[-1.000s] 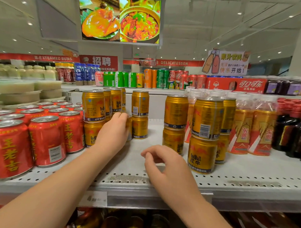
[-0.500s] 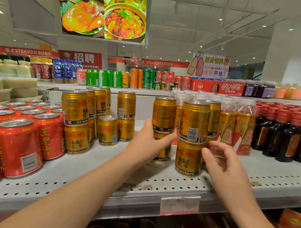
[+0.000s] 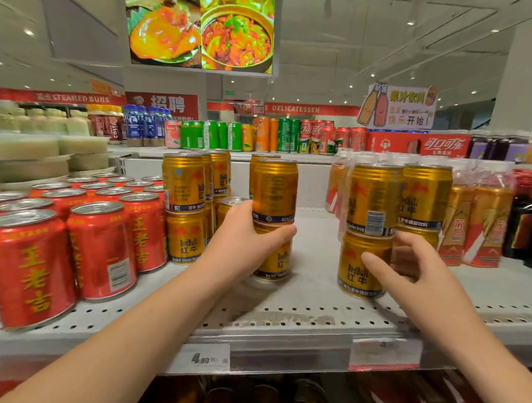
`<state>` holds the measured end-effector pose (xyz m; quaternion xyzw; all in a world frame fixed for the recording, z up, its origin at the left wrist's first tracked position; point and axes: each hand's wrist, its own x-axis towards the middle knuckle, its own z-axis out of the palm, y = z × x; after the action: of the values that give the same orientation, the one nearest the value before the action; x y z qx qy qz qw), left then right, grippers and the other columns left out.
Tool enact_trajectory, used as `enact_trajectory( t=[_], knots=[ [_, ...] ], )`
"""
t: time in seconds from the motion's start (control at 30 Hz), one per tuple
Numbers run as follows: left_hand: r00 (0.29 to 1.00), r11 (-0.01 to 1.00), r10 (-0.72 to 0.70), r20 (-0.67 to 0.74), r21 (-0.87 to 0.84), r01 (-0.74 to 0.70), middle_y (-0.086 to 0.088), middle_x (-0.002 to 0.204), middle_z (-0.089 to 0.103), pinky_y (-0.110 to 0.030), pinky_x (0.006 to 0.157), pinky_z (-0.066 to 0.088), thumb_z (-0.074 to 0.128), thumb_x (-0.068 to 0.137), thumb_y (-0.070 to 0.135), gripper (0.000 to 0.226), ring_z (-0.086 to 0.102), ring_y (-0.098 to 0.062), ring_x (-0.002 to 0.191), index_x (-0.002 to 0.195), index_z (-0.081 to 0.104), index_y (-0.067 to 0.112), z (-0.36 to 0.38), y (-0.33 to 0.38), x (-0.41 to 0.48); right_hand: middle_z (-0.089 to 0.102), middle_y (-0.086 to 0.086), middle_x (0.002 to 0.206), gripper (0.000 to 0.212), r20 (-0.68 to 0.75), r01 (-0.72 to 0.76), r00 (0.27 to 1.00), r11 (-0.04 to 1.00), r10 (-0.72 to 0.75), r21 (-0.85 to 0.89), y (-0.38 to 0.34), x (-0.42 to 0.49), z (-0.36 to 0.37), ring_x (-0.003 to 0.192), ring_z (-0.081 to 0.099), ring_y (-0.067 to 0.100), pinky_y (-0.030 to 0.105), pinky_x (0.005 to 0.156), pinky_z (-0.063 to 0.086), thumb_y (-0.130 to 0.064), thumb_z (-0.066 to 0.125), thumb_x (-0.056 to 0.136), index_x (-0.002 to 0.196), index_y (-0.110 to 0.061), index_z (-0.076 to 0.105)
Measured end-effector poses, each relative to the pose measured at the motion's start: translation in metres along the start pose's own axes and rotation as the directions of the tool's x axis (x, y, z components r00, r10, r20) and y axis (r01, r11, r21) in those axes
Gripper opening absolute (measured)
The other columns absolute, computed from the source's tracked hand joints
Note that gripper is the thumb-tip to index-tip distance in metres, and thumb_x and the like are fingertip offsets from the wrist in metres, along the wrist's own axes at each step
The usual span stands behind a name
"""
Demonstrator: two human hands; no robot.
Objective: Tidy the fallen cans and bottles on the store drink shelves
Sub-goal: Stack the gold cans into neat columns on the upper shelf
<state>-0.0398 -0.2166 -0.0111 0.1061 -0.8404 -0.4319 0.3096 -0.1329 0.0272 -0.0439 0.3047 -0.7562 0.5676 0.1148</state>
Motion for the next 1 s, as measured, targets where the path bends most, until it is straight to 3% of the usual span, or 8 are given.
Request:
enact_trajectory(
  t=[0.1, 0.2, 0.33, 0.47, 0.57, 0.7, 0.87, 1.0],
  knots=[
    [0.998, 0.996, 0.005, -0.069, 0.085, 0.001, 0.024, 0.111, 0.064, -0.027, 0.086, 0.056, 0.079, 0.078, 0.058, 0.052, 0.062, 0.006, 0.098, 0.121, 0.053, 0.042, -0.019, -0.008, -0.004, 0.062, -0.027, 0.106, 0.057, 0.101, 0.016, 0.995, 0.999, -0.012, -0.035, -0.006, 0.009, 0.015, 0.091, 0.057, -0.022, 0.007, 0.059, 0.047, -0.06, 0.072, 0.074, 0.125, -0.047, 0.047],
    [0.989, 0.993, -0.008, -0.15, 0.119, 0.026, 0.027, 0.109, 0.06, -0.027, 0.084, 0.056, 0.079, 0.075, 0.063, 0.071, 0.062, 0.002, 0.103, 0.129, 0.042, 0.037, -0.028, -0.017, -0.007, 0.062, -0.026, 0.104, 0.055, 0.214, 0.029, 0.977, 0.997, -0.012, -0.076, -0.014, 0.023, 0.032, 0.09, 0.058, -0.018, 0.009, 0.06, 0.047, -0.06, 0.072, 0.079, 0.124, -0.048, 0.043],
    [0.98, 0.995, -0.008, -0.197, 0.1, 0.028, 0.02, 0.113, 0.065, -0.036, 0.09, 0.059, 0.079, 0.076, 0.062, 0.063, 0.064, 0.002, 0.102, 0.124, 0.045, 0.036, -0.025, -0.022, -0.013, 0.065, -0.018, 0.111, 0.064, 0.35, 0.047, 0.936, 0.997, -0.025, -0.056, -0.021, 0.041, 0.057, 0.096, 0.065, -0.001, 0.024, 0.076, 0.058, -0.064, 0.072, 0.078, 0.133, -0.041, 0.048],
    [0.963, 0.991, 0.032, -0.267, 0.136, 0.004, 0.015, 0.121, 0.06, -0.039, 0.092, 0.057, 0.073, 0.076, 0.071, 0.062, 0.062, -0.005, 0.108, 0.123, 0.051, 0.038, -0.023, -0.023, -0.015, 0.063, -0.017, 0.112, 0.068, 0.4, 0.094, 0.914, 0.995, -0.067, -0.047, -0.02, 0.058, 0.075, 0.096, 0.065, 0.001, 0.022, 0.072, 0.056, -0.065, 0.071, 0.079, 0.137, -0.039, 0.047],
    [0.951, 0.995, 0.011, -0.308, 0.101, 0.021, 0.017, 0.111, 0.067, -0.036, 0.086, 0.06, 0.07, 0.076, 0.076, 0.061, 0.066, -0.002, 0.1, 0.122, 0.055, 0.039, -0.025, -0.022, -0.015, 0.063, -0.016, 0.114, 0.069, 0.446, 0.087, 0.893, 0.996, -0.062, -0.037, -0.017, 0.072, 0.081, 0.093, 0.066, 0.001, 0.023, 0.069, 0.057, -0.066, 0.07, 0.079, 0.137, -0.039, 0.046],
    [0.933, 0.995, 0.013, -0.361, 0.099, 0.024, 0.021, 0.109, 0.065, -0.025, 0.081, 0.057, 0.071, 0.079, 0.071, 0.074, 0.065, 0.003, 0.1, 0.139, 0.044, 0.038, -0.024, -0.028, -0.016, 0.063, -0.018, 0.111, 0.066, 0.5, 0.066, 0.864, 0.998, -0.052, -0.011, -0.012, 0.085, 0.083, 0.088, 0.068, 0.001, 0.025, 0.066, 0.061, -0.066, 0.072, 0.078, 0.133, -0.041, 0.046],
    [0.893, 0.989, 0.023, -0.45, 0.141, 0.046, 0.024, 0.099, 0.069, -0.007, 0.071, 0.049, 0.07, 0.087, 0.059, 0.043, 0.063, 0.012, 0.096, 0.121, 0.056, 0.036, -0.024, -0.031, -0.015, 0.063, -0.017, 0.11, 0.061, 0.522, 0.103, 0.847, 0.994, -0.101, 0.024, -0.002, 0.093, 0.085, 0.09, 0.068, 0.002, 0.029, 0.073, 0.061, -0.066, 0.071, 0.078, 0.128, -0.043, 0.044],
    [0.913, 0.985, 0.028, -0.407, 0.169, 0.046, 0.031, 0.104, 0.067, -0.017, 0.078, 0.052, 0.07, 0.085, 0.063, 0.047, 0.064, 0.01, 0.098, 0.122, 0.053, 0.04, -0.021, -0.03, -0.017, 0.061, -0.02, 0.107, 0.06, 0.536, 0.105, 0.836, 0.993, -0.121, 0.06, 0.0, 0.095, 0.089, 0.087, 0.067, 0.0, 0.019, 0.065, 0.057, -0.067, 0.07, 0.079, 0.127, -0.045, 0.041]
  ],
)
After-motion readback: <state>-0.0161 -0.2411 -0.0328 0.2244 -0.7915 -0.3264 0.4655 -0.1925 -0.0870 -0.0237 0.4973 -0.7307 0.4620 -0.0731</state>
